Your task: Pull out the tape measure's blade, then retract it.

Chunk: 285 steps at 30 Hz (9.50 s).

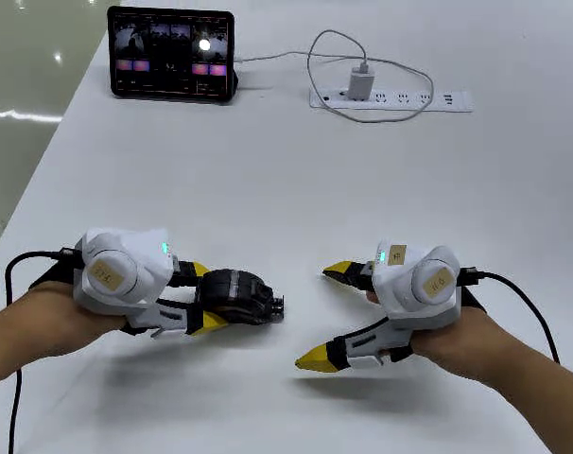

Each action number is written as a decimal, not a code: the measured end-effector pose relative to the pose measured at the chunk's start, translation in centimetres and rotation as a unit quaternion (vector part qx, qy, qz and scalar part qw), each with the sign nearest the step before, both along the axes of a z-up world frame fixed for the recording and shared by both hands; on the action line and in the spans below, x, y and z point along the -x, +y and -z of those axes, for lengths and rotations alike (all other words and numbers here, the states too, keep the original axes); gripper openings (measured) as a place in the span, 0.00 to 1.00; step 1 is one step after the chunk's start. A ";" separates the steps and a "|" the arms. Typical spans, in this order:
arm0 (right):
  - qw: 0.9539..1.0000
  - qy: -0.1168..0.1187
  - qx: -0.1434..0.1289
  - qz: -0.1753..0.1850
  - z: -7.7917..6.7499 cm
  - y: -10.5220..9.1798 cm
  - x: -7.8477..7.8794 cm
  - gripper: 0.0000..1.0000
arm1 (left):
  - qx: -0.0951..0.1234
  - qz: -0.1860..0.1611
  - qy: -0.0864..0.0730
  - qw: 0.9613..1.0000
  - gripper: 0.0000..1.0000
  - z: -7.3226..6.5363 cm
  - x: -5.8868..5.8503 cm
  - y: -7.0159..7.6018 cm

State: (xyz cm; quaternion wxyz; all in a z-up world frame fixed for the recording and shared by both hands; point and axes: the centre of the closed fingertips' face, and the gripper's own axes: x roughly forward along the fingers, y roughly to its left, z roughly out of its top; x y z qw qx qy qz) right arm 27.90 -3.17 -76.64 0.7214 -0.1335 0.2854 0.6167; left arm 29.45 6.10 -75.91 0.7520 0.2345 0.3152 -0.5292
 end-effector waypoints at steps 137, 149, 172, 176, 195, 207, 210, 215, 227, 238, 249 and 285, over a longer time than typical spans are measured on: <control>0.996 -0.064 0.032 -0.050 1.0 -3.0 -1.1 0.09 | -0.016 -0.009 0.008 1.000 0.26 0.3 0.0 0.1; 0.996 -0.065 0.043 -0.039 1.1 -5.2 -1.1 0.09 | -0.017 -0.008 0.008 1.000 0.26 0.3 0.0 0.1; 0.996 -0.066 0.058 -0.020 1.2 -8.8 -1.1 0.09 | -0.017 -0.009 0.008 1.000 0.26 0.3 0.0 0.0; 0.996 -0.066 0.062 -0.018 1.2 -9.6 -1.1 0.09 | -0.017 -0.009 0.008 1.000 0.26 0.3 0.0 0.0; 0.995 -0.067 0.076 -0.012 0.7 -11.9 -0.8 0.09 | -0.017 -0.008 0.009 1.000 0.26 0.3 0.0 0.0; 0.994 -0.068 0.089 -0.010 0.4 -13.8 -0.9 0.09 | -0.017 -0.010 0.009 1.000 0.26 0.2 0.0 0.0; 0.993 -0.067 0.093 -0.010 0.4 -14.2 -0.8 0.09 | -0.018 -0.010 0.009 1.000 0.26 0.2 0.0 0.0; 0.993 -0.068 0.097 -0.010 0.3 -14.7 -0.9 0.09 | -0.017 -0.010 0.009 1.000 0.26 0.2 0.0 0.0; 0.991 -0.068 0.111 -0.009 0.3 -16.1 -0.8 0.09 | -0.019 -0.010 0.009 1.000 0.26 0.2 0.1 0.0; 0.990 -0.066 0.126 -0.008 0.3 -17.6 -0.8 0.09 | -0.020 -0.008 0.008 1.000 0.26 0.2 0.0 0.0; 0.989 -0.064 0.136 -0.008 0.2 -18.3 -1.0 0.09 | -0.021 -0.008 0.007 1.000 0.26 0.2 0.0 0.0; 0.990 -0.033 0.138 -0.002 0.6 -18.3 -0.9 0.11 | -0.026 -0.022 0.006 0.999 0.28 0.1 0.0 -0.3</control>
